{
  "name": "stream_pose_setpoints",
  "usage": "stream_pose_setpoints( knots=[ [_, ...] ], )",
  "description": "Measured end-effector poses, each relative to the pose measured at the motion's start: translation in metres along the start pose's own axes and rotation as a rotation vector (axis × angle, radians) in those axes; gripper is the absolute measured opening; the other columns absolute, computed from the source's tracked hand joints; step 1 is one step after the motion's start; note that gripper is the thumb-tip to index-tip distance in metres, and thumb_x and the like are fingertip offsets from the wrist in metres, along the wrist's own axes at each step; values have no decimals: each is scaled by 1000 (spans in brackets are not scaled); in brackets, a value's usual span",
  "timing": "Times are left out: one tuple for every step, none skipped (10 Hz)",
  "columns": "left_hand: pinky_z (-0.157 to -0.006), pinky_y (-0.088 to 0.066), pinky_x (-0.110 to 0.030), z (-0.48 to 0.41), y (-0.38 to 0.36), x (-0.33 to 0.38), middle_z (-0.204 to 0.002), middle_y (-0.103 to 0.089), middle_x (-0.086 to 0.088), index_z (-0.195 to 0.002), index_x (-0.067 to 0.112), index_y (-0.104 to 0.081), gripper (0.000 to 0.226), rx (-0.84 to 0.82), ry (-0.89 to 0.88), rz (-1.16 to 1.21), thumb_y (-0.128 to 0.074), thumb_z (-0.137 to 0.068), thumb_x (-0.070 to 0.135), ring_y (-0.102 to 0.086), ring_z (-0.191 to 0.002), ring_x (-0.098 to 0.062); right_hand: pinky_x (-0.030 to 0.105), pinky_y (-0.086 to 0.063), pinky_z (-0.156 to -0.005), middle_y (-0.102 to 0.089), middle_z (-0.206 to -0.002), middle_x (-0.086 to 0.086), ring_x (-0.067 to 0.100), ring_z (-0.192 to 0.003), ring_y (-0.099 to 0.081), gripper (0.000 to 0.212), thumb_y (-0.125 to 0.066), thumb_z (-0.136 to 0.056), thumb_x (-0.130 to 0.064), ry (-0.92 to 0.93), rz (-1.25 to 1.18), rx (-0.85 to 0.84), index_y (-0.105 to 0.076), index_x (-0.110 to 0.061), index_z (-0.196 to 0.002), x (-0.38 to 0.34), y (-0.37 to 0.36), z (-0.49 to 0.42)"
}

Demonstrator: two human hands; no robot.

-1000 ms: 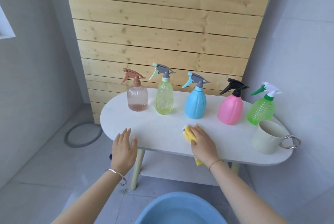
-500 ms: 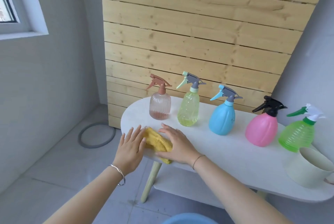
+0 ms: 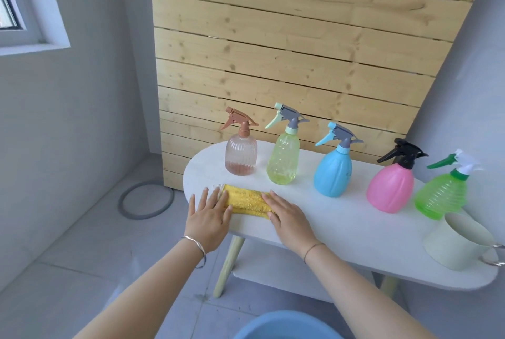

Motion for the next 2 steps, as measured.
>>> stream_pose_setpoints(
  knots=[
    [-119, 9, -46, 0, 8, -2, -163, 0, 4, -155, 26, -7, 70, -74, 15, -72, 5, -94, 57, 11, -149, -23, 38, -15, -117, -8, -160, -3, 17, -146, -13, 52, -30, -102, -24, -55, 35, -88, -14, -29, -151, 0, 1, 13],
    [-119, 9, -47, 7, 36, 10, -163, 3, 3, -155, 30, -6, 61, 4, 3, -44, -8, -99, 55, 11, -149, -25, 35, -14, -118, -7, -161, 2, 18, -147, -10, 60, -39, -101, -27, -75, -51, -35, -9, -22, -152, -4, 40, 33]
  ],
)
Point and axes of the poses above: each hand's wrist, its own z-axis away from the middle knuckle, its own y-axis out of the back of the hand, x = y × z, the point moved 10 cm from there along -z, towards the middle knuckle
